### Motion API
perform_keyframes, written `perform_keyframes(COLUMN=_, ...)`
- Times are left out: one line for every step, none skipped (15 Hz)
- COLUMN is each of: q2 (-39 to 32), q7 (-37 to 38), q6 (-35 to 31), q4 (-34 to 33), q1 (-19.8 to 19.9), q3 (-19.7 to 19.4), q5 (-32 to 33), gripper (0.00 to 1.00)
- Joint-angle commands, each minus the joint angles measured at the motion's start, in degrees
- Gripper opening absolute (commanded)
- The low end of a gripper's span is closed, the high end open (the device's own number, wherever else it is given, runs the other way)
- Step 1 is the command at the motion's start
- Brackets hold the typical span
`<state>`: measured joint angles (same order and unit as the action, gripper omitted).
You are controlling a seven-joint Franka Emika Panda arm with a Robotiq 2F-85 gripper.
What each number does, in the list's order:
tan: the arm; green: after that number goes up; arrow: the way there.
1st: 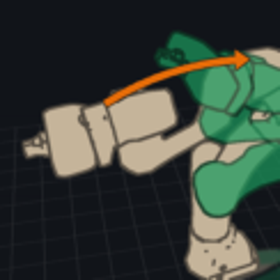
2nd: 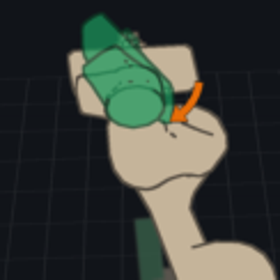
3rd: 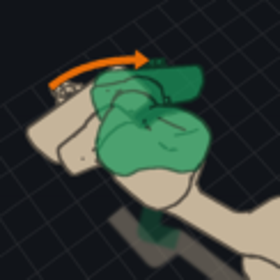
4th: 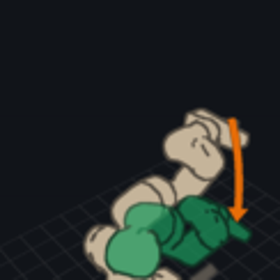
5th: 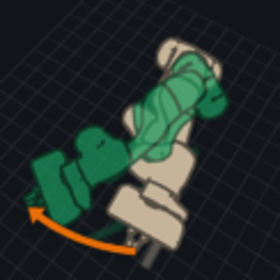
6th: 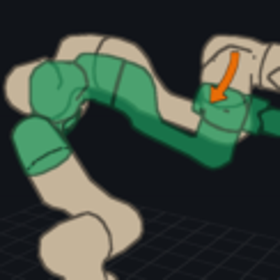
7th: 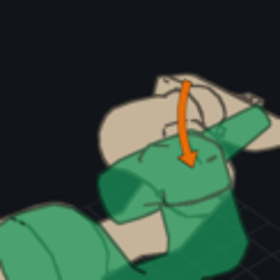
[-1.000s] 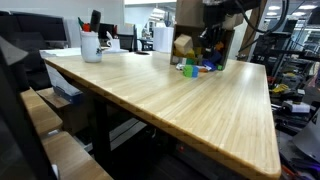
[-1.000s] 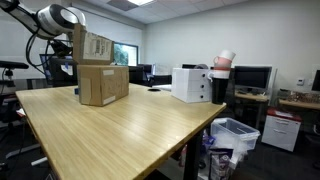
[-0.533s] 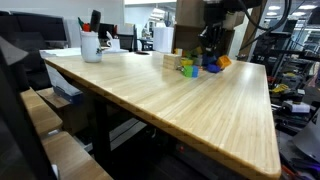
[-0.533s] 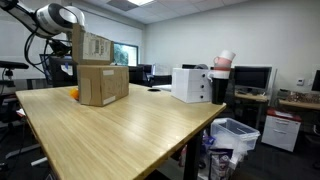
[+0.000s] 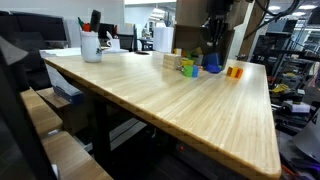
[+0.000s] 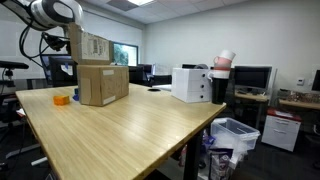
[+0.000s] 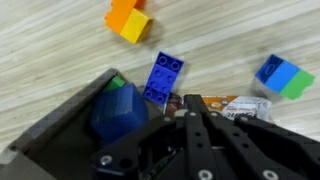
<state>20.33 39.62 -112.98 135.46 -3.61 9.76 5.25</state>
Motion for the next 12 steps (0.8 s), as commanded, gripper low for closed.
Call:
perform_keyframes(q2=5.6, q7=-4.7, q6=1.3, q4=1.3, q1=-1.1, q3=-0.8, q5=-4.7, gripper=0.05)
perform_keyframes(q2=6.8, q7=-5.4, q6=1.6, q4=1.3, q1=-1.2, q3=-1.0, q5=-5.5, gripper=0.15)
perform_keyframes(q2=8.2, q7=-5.9, q6=1.7, q4=1.4, q1=-1.2, q3=-0.9, q5=-6.3, gripper=0.3)
perform_keyframes(q2=10.0, q7=-6.4, q6=1.6, q4=1.5, q1=-1.1, q3=-0.9, q5=-6.8, gripper=0.33)
perform_keyframes(q2=11.9, q7=-6.6, q6=1.2, q4=1.6, q1=-0.8, q3=-0.9, q5=-7.2, gripper=0.34)
perform_keyframes(q2=13.3, q7=-6.4, q6=0.9, q4=1.7, q1=-0.5, q3=-0.8, q5=-7.1, gripper=0.41)
perform_keyframes(q2=14.9, q7=-6.3, q6=0.6, q4=1.8, q1=-0.2, q3=-0.9, q5=-7.2, gripper=0.51)
perform_keyframes(q2=16.3, q7=-6.3, q6=0.5, q4=1.8, q1=-0.1, q3=-1.1, q5=-7.4, gripper=0.57)
perform_keyframes(q2=17.8, q7=-6.4, q6=0.4, q4=1.8, q1=0.1, q3=-1.4, q5=-7.6, gripper=0.61)
perform_keyframes(q2=20.0, q7=-6.8, q6=0.5, q4=1.7, q1=0.2, q3=-2.0, q5=-8.3, gripper=0.68)
perform_keyframes(q2=21.2, q7=-6.9, q6=0.3, q4=1.8, q1=0.4, q3=-2.5, q5=-8.8, gripper=0.74)
perform_keyframes(q2=22.5, q7=-7.1, q6=0.2, q4=1.8, q1=0.7, q3=-3.0, q5=-9.5, gripper=0.78)
